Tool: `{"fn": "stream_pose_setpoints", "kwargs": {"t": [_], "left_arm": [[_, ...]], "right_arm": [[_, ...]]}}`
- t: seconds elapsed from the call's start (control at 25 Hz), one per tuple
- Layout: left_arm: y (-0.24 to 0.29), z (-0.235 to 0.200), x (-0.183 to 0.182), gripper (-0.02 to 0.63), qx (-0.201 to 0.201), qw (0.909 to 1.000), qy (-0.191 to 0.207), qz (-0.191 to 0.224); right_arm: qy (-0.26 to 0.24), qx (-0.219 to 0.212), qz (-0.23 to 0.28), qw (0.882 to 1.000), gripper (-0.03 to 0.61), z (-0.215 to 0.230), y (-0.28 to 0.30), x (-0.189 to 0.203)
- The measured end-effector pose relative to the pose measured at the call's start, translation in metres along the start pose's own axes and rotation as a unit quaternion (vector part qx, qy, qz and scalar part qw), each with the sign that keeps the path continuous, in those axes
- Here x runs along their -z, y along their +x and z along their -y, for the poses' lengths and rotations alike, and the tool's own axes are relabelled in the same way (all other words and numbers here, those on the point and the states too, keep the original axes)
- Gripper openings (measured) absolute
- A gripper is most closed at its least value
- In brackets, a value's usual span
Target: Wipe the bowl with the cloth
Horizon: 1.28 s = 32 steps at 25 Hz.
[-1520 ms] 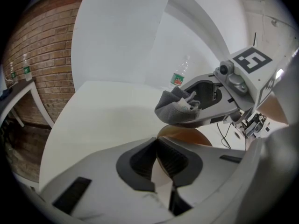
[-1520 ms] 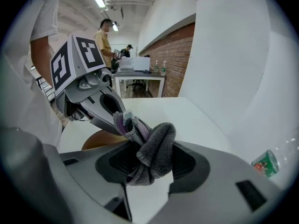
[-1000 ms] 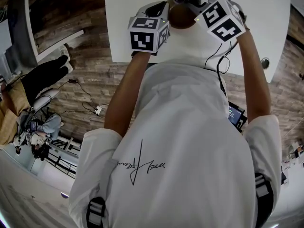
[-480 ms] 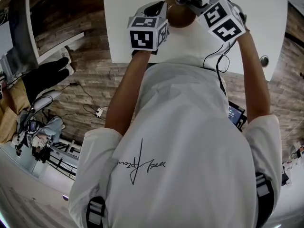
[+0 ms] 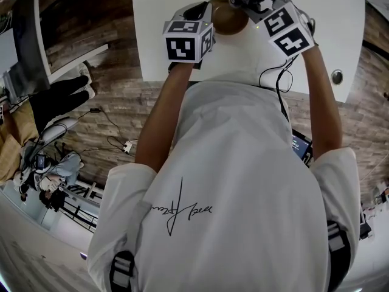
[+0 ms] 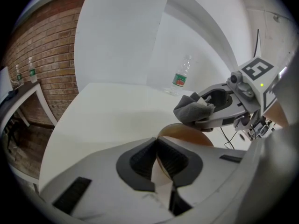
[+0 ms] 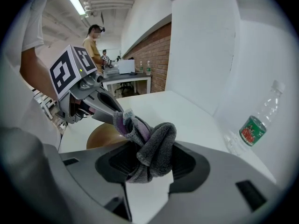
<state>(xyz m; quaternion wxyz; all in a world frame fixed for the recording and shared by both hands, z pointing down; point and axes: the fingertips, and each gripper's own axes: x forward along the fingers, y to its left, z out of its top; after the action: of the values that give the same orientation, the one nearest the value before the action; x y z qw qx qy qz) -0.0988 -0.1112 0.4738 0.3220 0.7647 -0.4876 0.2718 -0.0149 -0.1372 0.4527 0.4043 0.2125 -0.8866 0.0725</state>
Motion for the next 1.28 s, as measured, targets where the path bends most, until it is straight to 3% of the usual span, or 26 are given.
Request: {"fn": "stream_pose_setpoints", "kwargs": {"t": [0.44,1.28], "left_arm": [[0.005,0.005,0.000,0.017,-0.017,0.9998,0.003,0.006],[0.007,0.007,0.001,0.018,-0.019,0.9997,-0.008,0.008]], "right_arm": [[0.018,0.033,-0.015,0.999,0.184,0.001,-0.008,0.034],[0.036,0.058,-0.025,0.997,0.184,-0.008,-0.021,0.054]]}}
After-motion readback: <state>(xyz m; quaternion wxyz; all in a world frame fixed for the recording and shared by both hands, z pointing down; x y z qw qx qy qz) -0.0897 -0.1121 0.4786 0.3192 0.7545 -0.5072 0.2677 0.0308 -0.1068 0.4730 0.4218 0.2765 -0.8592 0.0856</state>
